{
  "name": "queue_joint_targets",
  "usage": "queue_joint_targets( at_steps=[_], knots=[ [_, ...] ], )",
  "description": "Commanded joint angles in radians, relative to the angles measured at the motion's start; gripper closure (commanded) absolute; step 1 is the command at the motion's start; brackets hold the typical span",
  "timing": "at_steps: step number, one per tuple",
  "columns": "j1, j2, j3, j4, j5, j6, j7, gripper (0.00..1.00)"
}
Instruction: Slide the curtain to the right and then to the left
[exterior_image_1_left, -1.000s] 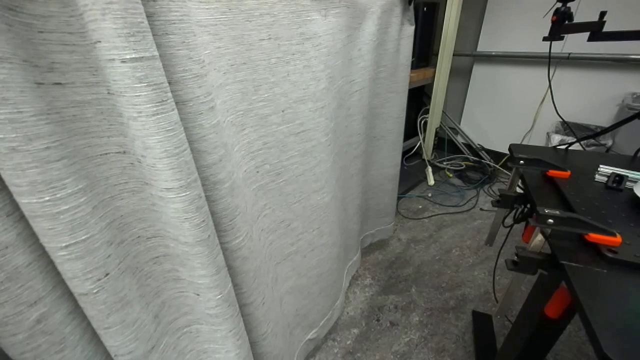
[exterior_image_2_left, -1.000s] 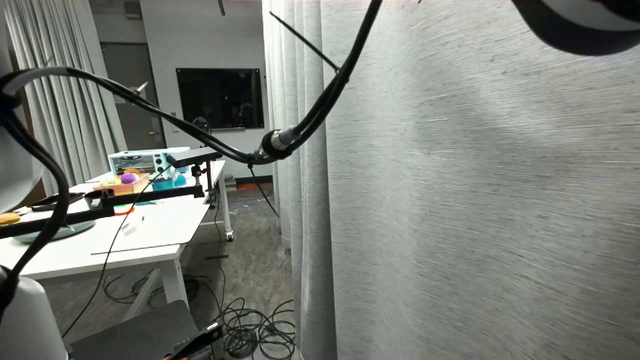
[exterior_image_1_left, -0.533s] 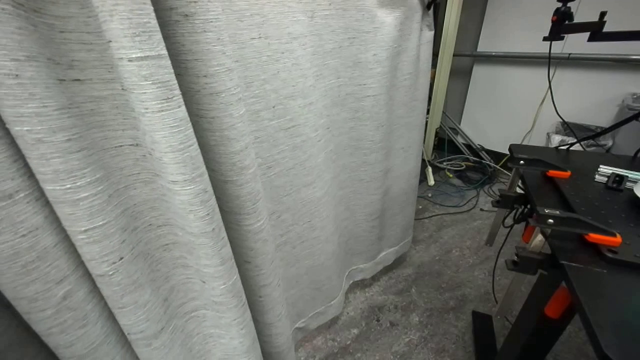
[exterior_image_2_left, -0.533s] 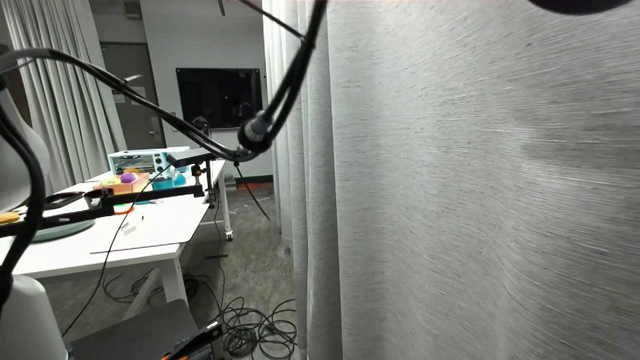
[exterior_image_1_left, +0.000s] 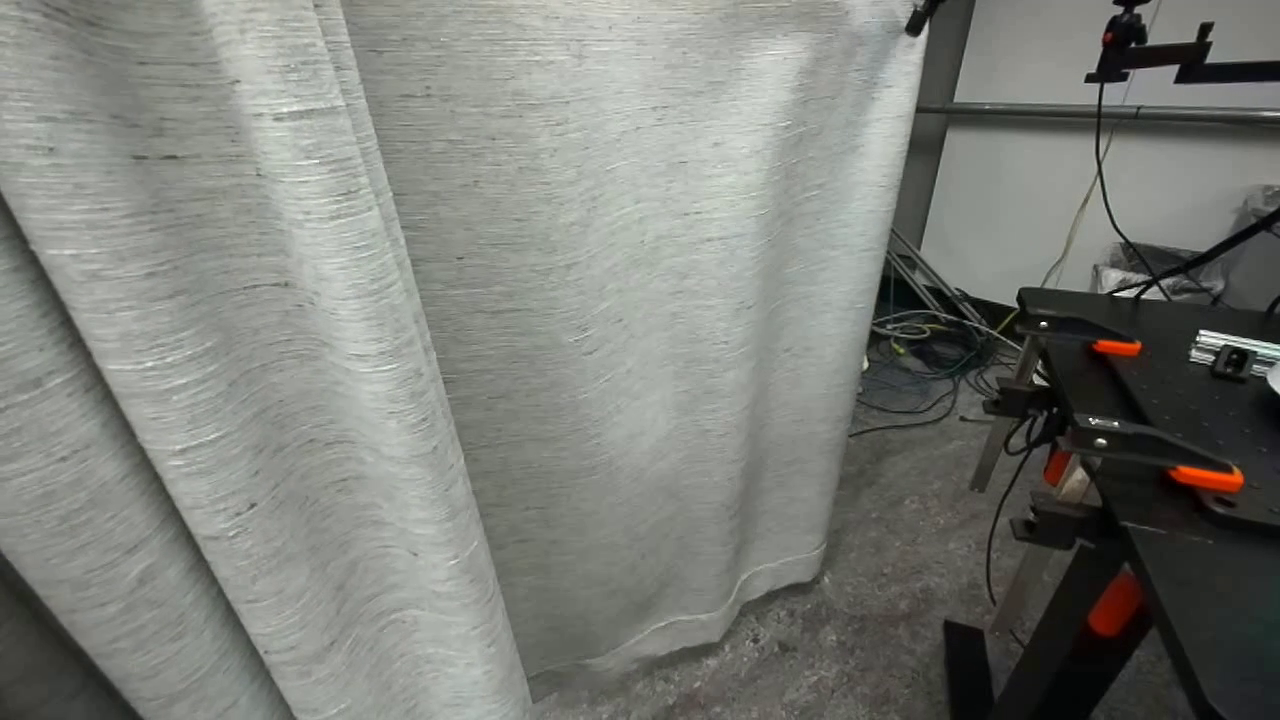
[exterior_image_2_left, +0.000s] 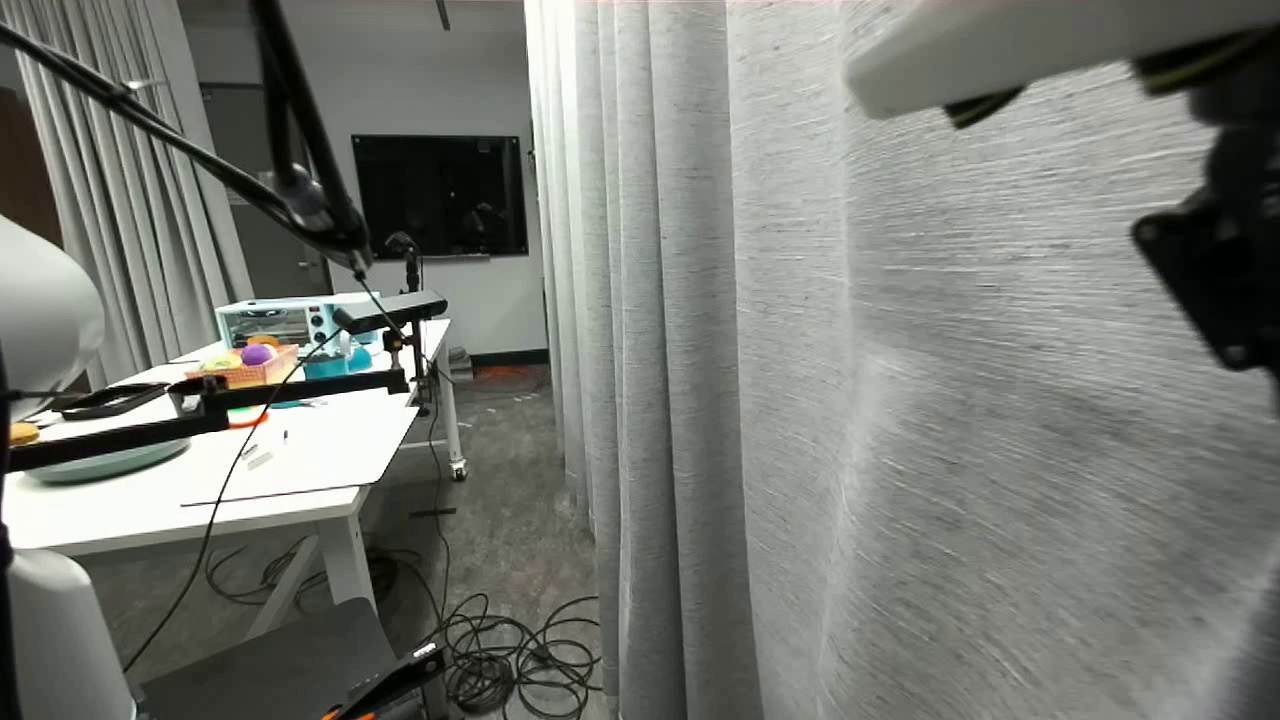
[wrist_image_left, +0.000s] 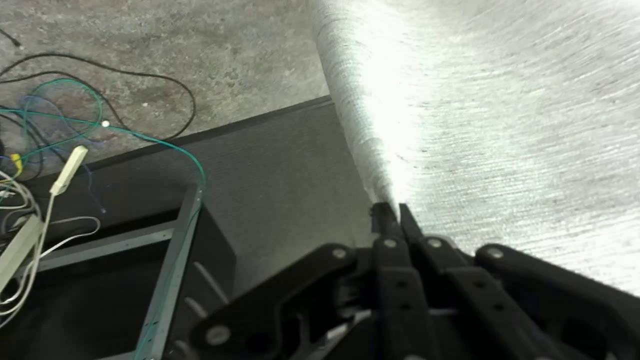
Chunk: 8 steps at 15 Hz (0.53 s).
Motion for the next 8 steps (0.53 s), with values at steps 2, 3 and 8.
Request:
queue_joint_targets(
  at_steps=[2, 3, 8],
  knots=[
    [-0.073, -0.302, 0.081, -0.222, -0.007, -0.187, -0.046, 1.00],
    [-0.087, -0.357, 0.100, -0.257, -0.011, -0.225, -0.039, 1.00],
    [-0.120, -0.558, 0.180, -0.270, -0.008, -0.482, -0.026, 1.00]
  ],
)
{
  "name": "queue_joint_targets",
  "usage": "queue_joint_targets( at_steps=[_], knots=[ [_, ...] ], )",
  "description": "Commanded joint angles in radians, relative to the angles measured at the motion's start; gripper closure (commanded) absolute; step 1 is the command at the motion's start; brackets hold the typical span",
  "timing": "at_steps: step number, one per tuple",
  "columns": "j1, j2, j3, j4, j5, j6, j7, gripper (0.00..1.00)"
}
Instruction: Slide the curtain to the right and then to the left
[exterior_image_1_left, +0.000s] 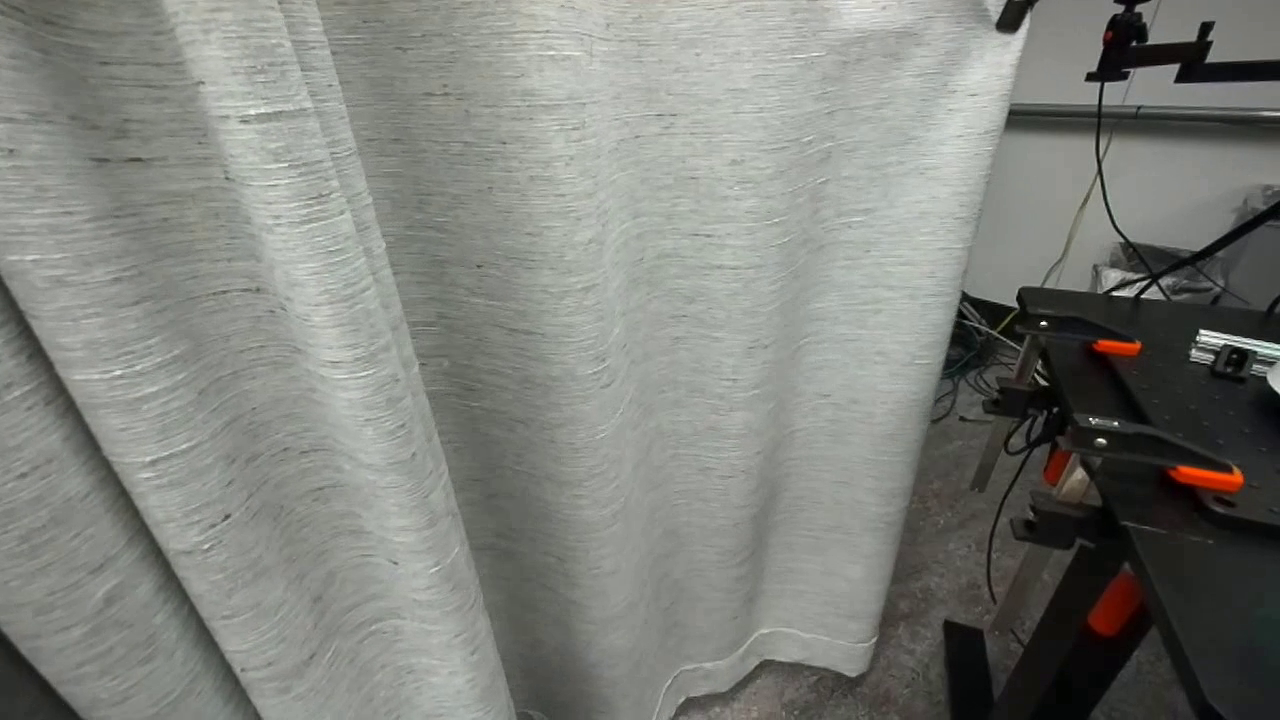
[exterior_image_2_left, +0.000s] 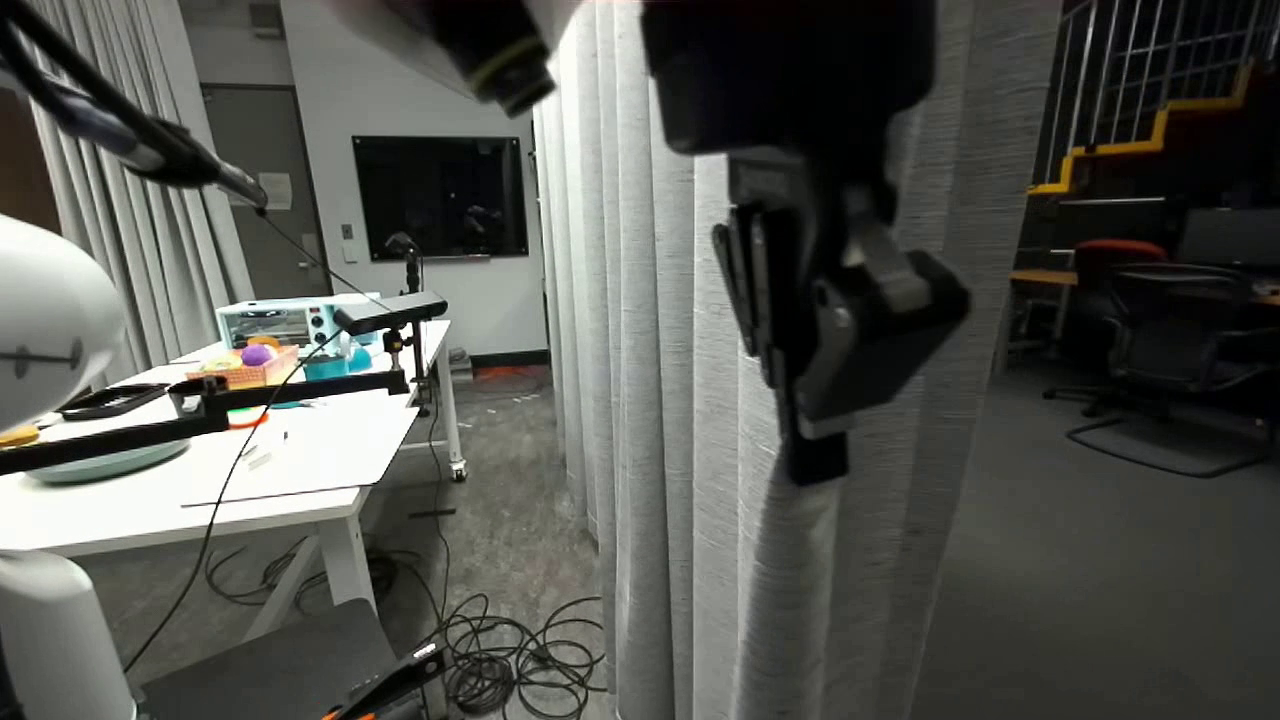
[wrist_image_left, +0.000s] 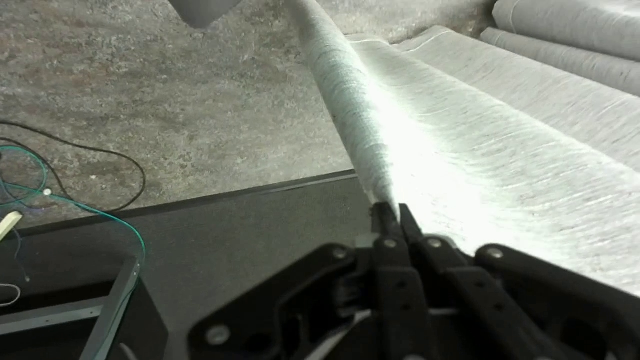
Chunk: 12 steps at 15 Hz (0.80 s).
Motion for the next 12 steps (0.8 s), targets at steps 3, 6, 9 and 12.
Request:
queue_joint_targets(
  at_steps=[3, 6, 9, 12],
  knots=[
    [0.000, -0.265, 0.035, 0.010, 0.019, -0.405, -0.012, 0.73],
    [-0.052, -0.429, 0.083, -0.049, 0.034, -0.528, -0.004, 0.58],
    [0.128, -0.215, 0.128, 0.009, 0.053, -0.418, 0.034, 0.34],
    [0.237, -0.102, 0.198, -0.011, 0.094, -0.297, 0.054, 0.12]
  ],
)
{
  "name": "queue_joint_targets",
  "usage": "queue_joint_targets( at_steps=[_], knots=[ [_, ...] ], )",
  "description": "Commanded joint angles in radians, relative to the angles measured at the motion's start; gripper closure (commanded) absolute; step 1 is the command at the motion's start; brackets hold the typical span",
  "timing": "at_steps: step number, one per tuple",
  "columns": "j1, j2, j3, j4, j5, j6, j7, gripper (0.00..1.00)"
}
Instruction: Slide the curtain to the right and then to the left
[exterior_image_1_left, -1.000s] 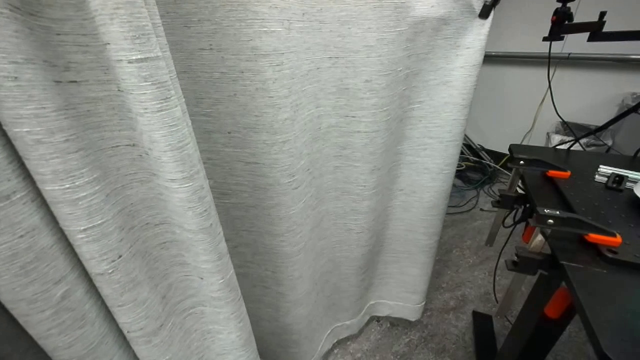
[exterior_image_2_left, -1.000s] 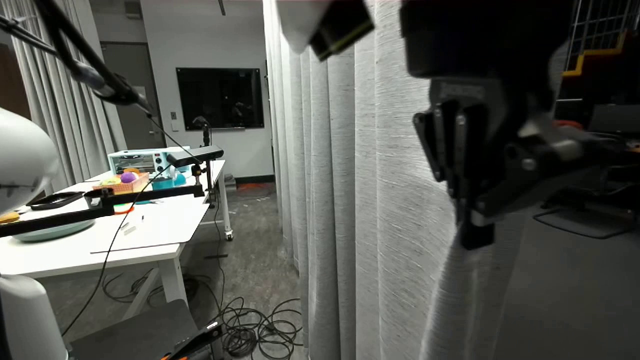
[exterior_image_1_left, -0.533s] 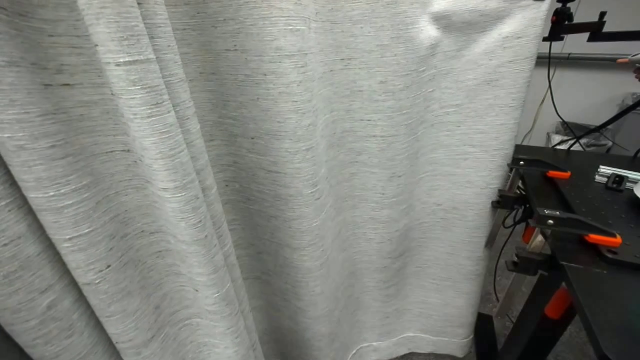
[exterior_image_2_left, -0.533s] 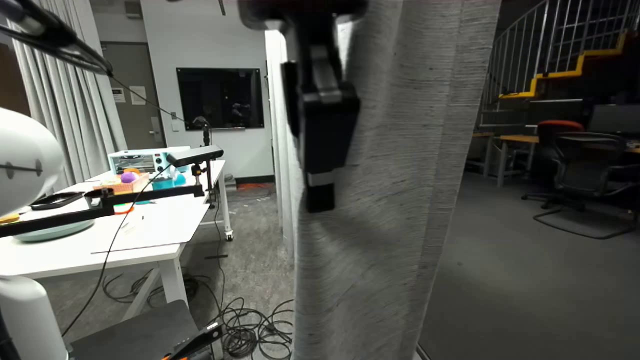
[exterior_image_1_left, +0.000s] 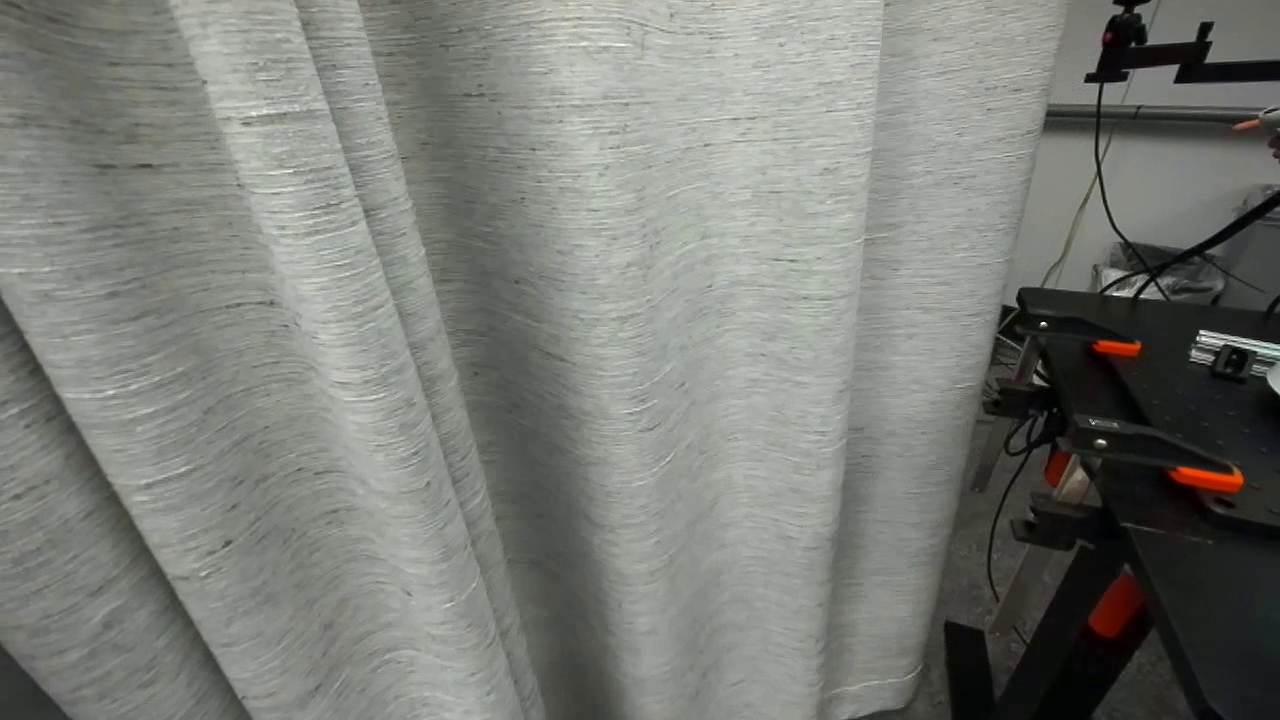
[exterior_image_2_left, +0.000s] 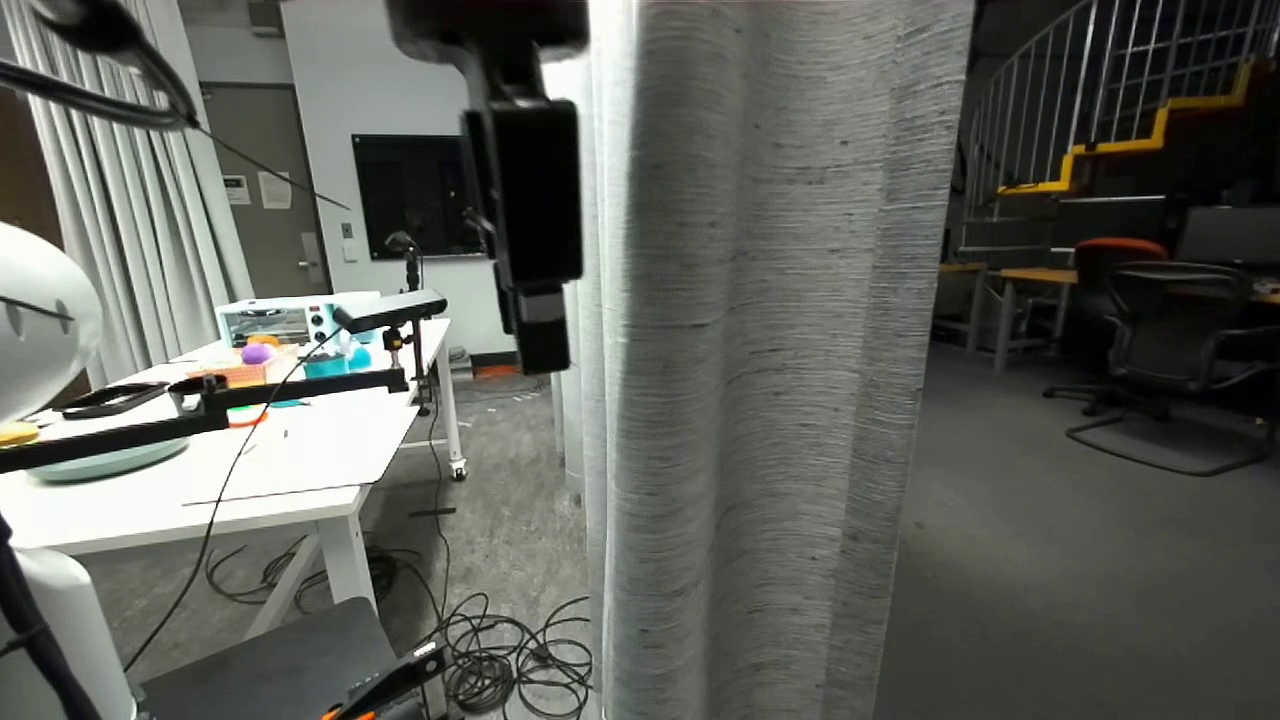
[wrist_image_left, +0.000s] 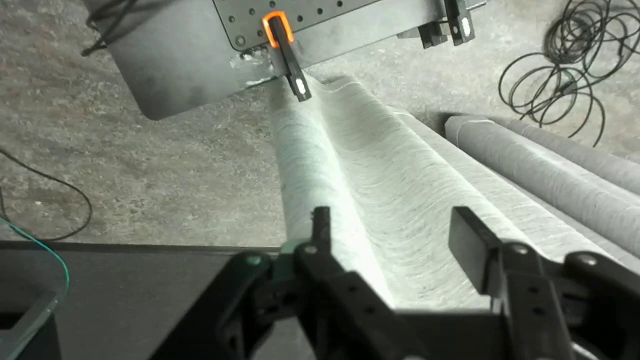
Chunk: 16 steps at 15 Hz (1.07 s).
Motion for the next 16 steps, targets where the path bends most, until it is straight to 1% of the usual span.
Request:
queue_joint_targets(
  at_steps=[1, 2, 6, 9, 12, 16],
  knots=[
    [0.147, 0.210, 0.070, -0.001, 0.060, 0.157, 0.044, 0.05],
    [0.186, 0.275, 0.086, 0.009, 0.082, 0.202, 0.045, 0.00],
    [0.303, 0.532, 0.153, 0.065, 0.147, 0.396, 0.040, 0.00],
    [0.367, 0.713, 0.203, 0.130, 0.164, 0.622, 0.037, 0.00],
    [0.408, 0.810, 0.230, 0.199, 0.167, 0.781, 0.022, 0.00],
    [0.454, 0.892, 0.254, 0.269, 0.194, 0.898, 0.006, 0.00]
  ],
)
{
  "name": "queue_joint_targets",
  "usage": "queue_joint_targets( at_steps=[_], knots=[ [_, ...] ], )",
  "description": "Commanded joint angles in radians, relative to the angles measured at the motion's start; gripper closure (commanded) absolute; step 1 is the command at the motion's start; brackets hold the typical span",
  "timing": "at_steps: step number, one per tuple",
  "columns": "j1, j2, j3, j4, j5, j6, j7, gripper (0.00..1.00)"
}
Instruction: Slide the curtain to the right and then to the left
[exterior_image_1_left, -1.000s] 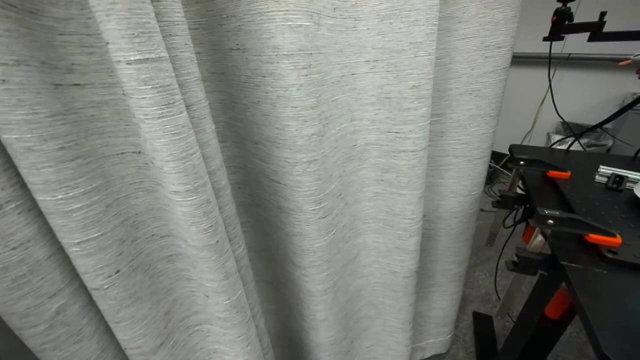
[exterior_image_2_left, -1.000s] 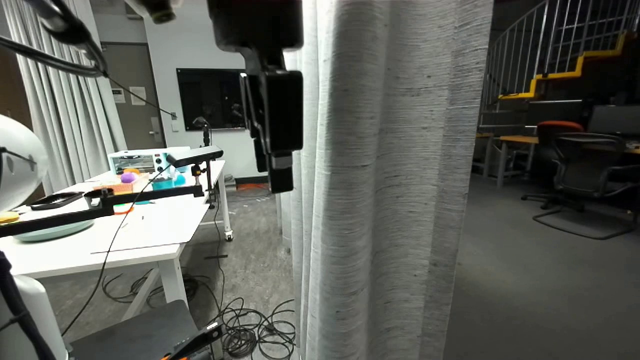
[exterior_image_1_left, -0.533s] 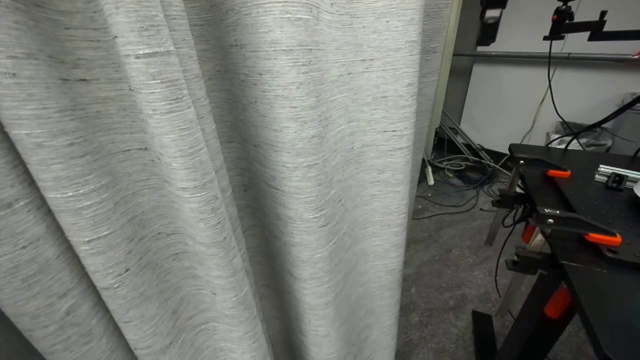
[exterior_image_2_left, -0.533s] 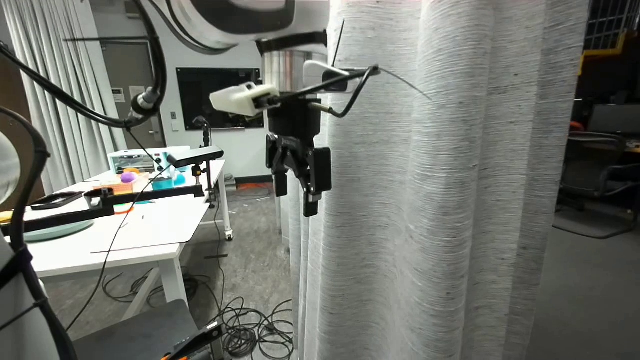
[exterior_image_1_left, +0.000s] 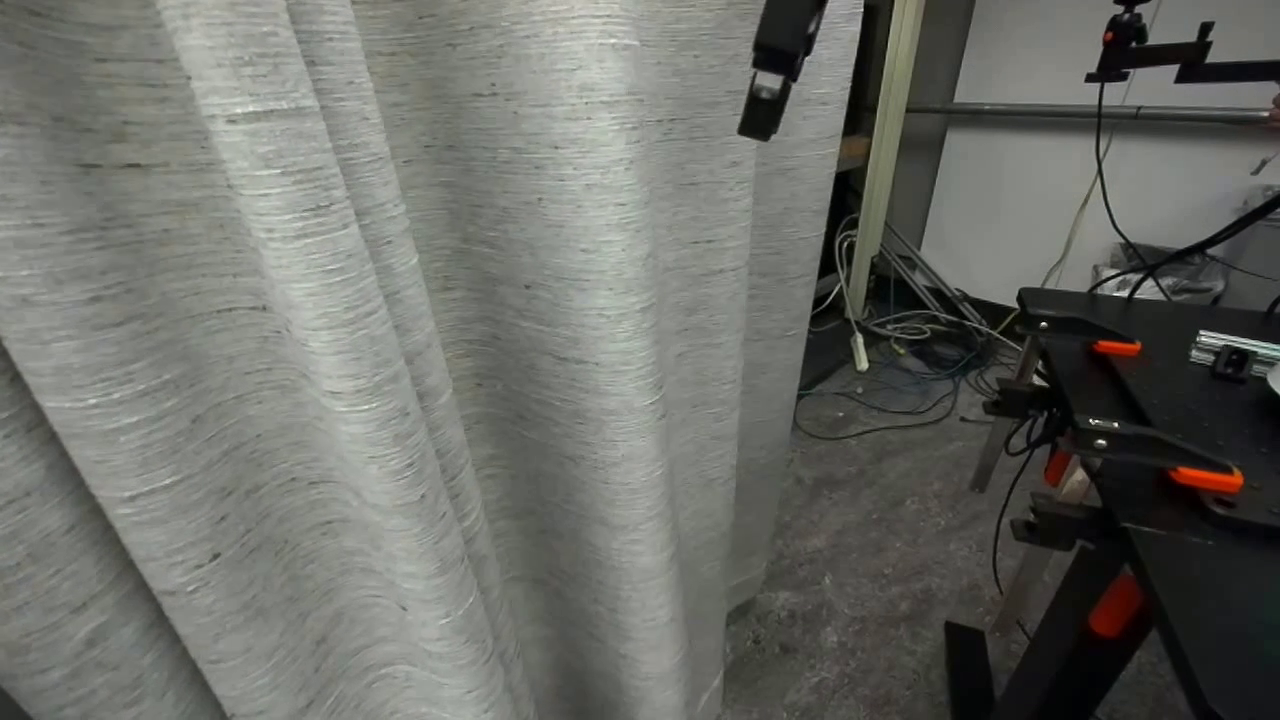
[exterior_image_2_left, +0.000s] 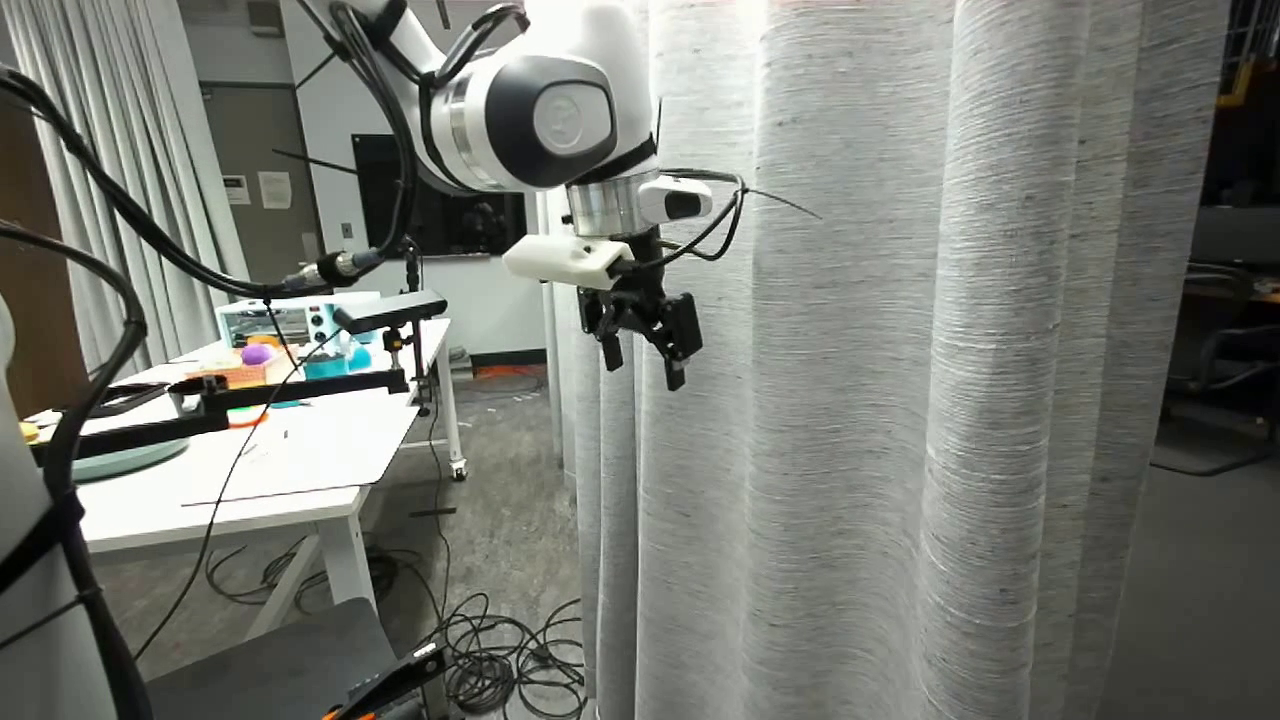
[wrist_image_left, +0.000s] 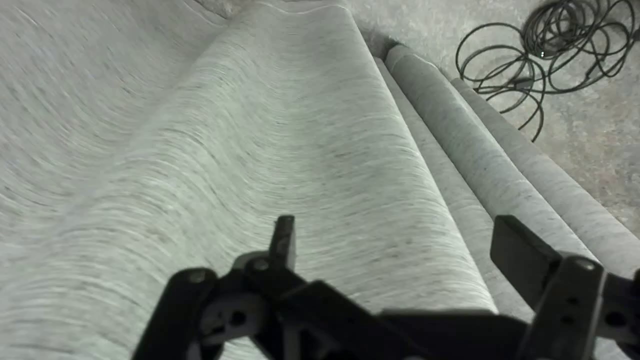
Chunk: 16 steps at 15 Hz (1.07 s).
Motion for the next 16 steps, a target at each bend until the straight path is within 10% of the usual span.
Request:
queue_joint_targets(
  at_steps=[1, 16],
  knots=[
    [0.036, 0.083, 0.016, 0.078, 0.057, 0.085, -0.027, 0.00],
    [0.039, 0.318, 0.054, 0.321, 0.035, 0.613, -0.029, 0.00]
  ],
)
